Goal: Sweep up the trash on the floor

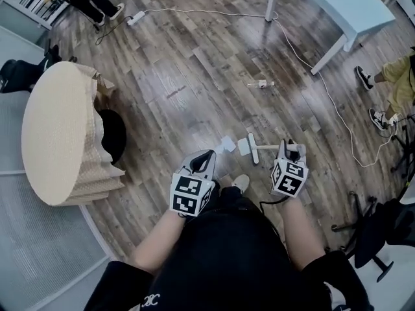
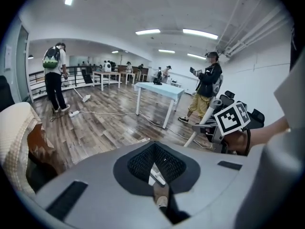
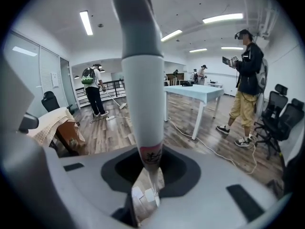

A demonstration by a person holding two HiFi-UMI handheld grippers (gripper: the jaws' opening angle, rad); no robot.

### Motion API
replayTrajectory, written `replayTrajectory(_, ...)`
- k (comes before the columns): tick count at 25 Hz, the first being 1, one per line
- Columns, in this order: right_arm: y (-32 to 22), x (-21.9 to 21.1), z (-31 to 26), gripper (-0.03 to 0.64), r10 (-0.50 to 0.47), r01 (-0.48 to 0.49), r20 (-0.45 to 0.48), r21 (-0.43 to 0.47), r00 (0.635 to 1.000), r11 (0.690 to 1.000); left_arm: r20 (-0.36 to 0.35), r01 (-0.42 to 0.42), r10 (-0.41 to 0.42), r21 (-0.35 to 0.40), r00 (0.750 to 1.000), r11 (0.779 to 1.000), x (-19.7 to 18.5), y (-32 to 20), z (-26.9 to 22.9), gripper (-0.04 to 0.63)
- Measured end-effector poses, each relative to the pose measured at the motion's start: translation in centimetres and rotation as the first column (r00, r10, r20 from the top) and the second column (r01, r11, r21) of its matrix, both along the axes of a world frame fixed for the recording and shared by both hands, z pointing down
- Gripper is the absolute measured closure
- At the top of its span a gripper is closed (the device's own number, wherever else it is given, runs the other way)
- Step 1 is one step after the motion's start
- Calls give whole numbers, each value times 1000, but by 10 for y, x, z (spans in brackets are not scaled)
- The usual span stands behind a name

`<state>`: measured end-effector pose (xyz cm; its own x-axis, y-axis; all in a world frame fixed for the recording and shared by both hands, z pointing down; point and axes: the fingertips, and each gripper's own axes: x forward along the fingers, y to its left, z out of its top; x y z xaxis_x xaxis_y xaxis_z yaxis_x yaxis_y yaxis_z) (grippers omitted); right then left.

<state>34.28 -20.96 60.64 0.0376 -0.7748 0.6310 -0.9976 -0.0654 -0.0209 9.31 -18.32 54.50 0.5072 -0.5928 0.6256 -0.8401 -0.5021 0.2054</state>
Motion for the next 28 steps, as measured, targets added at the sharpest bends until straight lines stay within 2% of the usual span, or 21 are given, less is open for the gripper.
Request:
replayTrajectory(4, -24, -28, -1, 522, -13, 13, 16, 0, 1000, 1000, -9, 39, -40, -8, 999, 999, -32, -9, 5, 600)
replayTrajectory(8, -56, -56, -27, 522, -55, 55, 5, 51, 998, 997, -40, 48, -48, 10, 998, 999, -56, -29, -3, 600)
replayTrajectory(13, -91, -107, -64, 520, -196, 205, -89, 111, 977, 972, -103, 46, -42, 36, 994, 998, -86, -60, -9, 600)
replayTrajectory(15, -108, -118, -79, 520, -223, 238, -121, 131, 967, 962, -121, 44, -38, 49, 992, 998, -95, -76, -13, 600)
replayTrajectory(19, -138, -120, -98, 520, -231, 259, -174, 159, 957, 953, -155, 71, -60, 64, 986, 995, -105, -104, -17, 600)
replayTrajectory(23, -171, -111, -102, 520, -298, 337, -225, 162, 928, 927, -158, 124, -112, 64, 981, 990, -103, -122, -15, 600)
replayTrajectory(26, -201, -90, -100, 520, -371, 417, -250, 164, 894, 894, -153, 179, -170, 45, 973, 983, -85, -138, -5, 600)
replayTrajectory(28, -225, -64, -99, 520, -413, 461, -251, 174, 875, 870, -151, 217, -209, 42, 966, 975, -60, -153, -2, 600)
